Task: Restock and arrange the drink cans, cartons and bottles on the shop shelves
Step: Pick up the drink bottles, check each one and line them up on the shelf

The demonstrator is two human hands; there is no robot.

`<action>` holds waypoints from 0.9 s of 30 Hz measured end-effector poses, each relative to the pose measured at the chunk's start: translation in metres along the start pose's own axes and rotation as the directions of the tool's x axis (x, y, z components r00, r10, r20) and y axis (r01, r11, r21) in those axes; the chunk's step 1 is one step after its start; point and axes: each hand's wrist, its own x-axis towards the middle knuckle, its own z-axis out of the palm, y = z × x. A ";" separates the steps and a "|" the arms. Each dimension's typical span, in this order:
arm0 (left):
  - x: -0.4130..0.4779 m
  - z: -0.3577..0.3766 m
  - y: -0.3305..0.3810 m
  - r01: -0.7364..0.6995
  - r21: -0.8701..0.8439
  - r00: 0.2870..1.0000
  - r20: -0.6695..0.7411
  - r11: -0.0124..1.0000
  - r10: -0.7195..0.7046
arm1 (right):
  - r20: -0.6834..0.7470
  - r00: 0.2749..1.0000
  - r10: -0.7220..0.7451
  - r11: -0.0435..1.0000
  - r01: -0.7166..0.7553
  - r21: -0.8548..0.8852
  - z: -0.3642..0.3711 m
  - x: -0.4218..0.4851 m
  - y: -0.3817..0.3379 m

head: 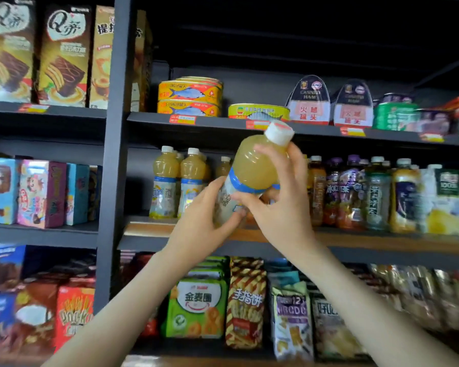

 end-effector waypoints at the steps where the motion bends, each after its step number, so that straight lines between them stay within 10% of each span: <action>1: -0.013 0.003 0.012 0.001 -0.014 1.000 0.009 1.000 -0.001 | 0.001 0.999 0.041 0.999 -0.041 0.019 -0.012 -0.009 -0.010; 9: -0.132 0.029 0.068 0.257 -0.269 0.943 0.278 0.928 -0.181 | 0.097 0.895 0.436 0.876 -0.447 0.182 -0.086 -0.116 -0.063; 18: -0.252 0.051 0.083 0.650 -0.427 0.753 0.470 0.628 -0.460 | 0.106 0.394 0.913 0.277 -0.789 0.548 -0.110 -0.247 -0.085; 27: -0.294 0.039 0.086 0.924 -0.227 0.361 0.782 0.307 -0.508 | 0.135 0.123 0.983 0.027 -0.832 0.555 -0.097 -0.307 -0.097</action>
